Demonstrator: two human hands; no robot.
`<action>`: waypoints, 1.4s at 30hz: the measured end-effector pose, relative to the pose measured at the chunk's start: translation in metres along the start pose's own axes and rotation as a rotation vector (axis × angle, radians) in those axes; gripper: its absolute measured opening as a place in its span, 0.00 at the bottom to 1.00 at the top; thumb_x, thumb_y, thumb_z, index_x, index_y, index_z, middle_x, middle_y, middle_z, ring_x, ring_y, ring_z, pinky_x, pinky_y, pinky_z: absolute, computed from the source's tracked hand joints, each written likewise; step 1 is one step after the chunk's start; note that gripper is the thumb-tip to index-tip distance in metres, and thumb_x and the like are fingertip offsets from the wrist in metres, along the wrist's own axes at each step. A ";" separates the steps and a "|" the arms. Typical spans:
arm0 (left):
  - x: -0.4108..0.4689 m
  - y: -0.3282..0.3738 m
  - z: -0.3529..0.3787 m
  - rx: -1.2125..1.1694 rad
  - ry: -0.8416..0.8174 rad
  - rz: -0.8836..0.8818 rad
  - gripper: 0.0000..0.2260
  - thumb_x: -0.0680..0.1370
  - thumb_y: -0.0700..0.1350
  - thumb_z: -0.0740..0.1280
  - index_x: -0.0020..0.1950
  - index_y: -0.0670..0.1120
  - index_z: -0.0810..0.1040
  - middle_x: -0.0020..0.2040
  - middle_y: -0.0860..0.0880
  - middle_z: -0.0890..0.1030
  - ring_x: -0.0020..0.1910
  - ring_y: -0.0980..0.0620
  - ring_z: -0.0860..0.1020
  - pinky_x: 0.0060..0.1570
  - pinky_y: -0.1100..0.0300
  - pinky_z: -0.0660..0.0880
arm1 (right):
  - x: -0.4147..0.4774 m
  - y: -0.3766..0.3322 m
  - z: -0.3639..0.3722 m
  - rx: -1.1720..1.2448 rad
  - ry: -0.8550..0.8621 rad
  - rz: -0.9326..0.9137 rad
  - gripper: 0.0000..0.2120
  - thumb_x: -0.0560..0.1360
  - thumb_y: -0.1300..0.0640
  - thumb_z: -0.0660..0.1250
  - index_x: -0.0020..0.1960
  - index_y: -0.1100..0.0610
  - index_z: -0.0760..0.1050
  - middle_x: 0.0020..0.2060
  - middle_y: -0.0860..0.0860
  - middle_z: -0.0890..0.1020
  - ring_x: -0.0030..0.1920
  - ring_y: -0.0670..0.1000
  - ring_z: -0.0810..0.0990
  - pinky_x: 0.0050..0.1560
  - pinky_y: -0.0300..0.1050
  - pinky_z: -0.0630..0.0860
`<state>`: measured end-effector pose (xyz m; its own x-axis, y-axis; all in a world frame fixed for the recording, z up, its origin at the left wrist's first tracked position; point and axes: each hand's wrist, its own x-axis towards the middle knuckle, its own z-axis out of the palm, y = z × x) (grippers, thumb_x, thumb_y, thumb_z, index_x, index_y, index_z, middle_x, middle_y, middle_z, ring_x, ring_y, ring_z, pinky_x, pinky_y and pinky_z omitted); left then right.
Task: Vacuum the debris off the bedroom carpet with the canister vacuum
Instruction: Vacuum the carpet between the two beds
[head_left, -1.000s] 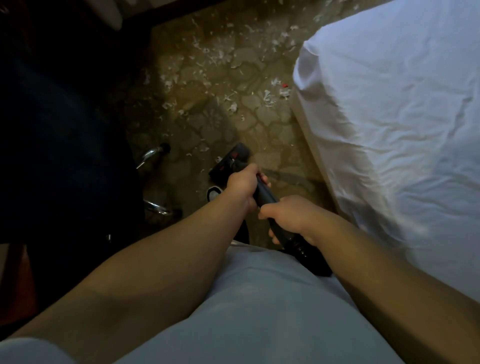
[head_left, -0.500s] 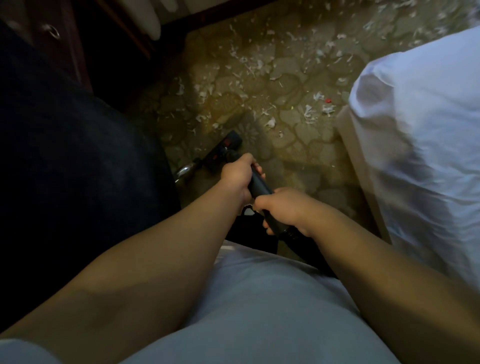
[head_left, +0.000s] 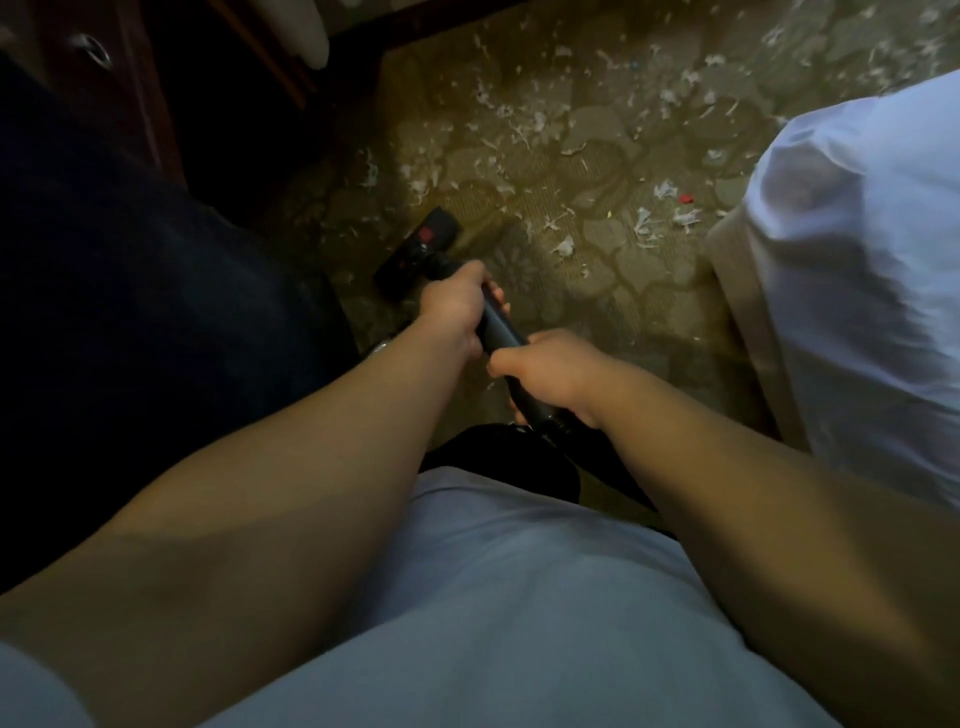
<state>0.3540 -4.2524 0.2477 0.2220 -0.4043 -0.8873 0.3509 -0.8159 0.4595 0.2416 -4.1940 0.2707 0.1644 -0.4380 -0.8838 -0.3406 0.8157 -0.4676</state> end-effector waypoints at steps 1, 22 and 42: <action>0.007 0.001 -0.003 0.001 0.008 0.012 0.05 0.79 0.43 0.67 0.45 0.43 0.77 0.32 0.49 0.75 0.30 0.52 0.75 0.35 0.58 0.77 | 0.008 -0.001 0.003 -0.005 -0.001 -0.014 0.13 0.73 0.54 0.74 0.53 0.60 0.78 0.35 0.60 0.83 0.31 0.58 0.83 0.34 0.50 0.80; -0.089 -0.161 0.118 0.352 -0.280 0.020 0.09 0.77 0.40 0.64 0.37 0.43 0.73 0.26 0.48 0.73 0.26 0.50 0.72 0.32 0.60 0.75 | -0.108 0.171 -0.071 0.139 0.344 0.090 0.16 0.71 0.49 0.73 0.53 0.58 0.81 0.37 0.59 0.86 0.34 0.60 0.86 0.36 0.53 0.81; -0.329 -0.457 0.122 0.930 -0.580 -0.408 0.12 0.82 0.41 0.62 0.38 0.44 0.70 0.30 0.47 0.71 0.30 0.49 0.69 0.33 0.54 0.72 | -0.387 0.438 -0.041 0.720 0.490 0.379 0.13 0.79 0.54 0.72 0.51 0.64 0.79 0.44 0.66 0.87 0.36 0.60 0.85 0.35 0.49 0.80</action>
<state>0.0097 -3.7970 0.3253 -0.2862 0.0254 -0.9578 -0.5544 -0.8197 0.1439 -0.0093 -3.6831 0.4083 -0.3020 -0.0725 -0.9505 0.3882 0.9013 -0.1921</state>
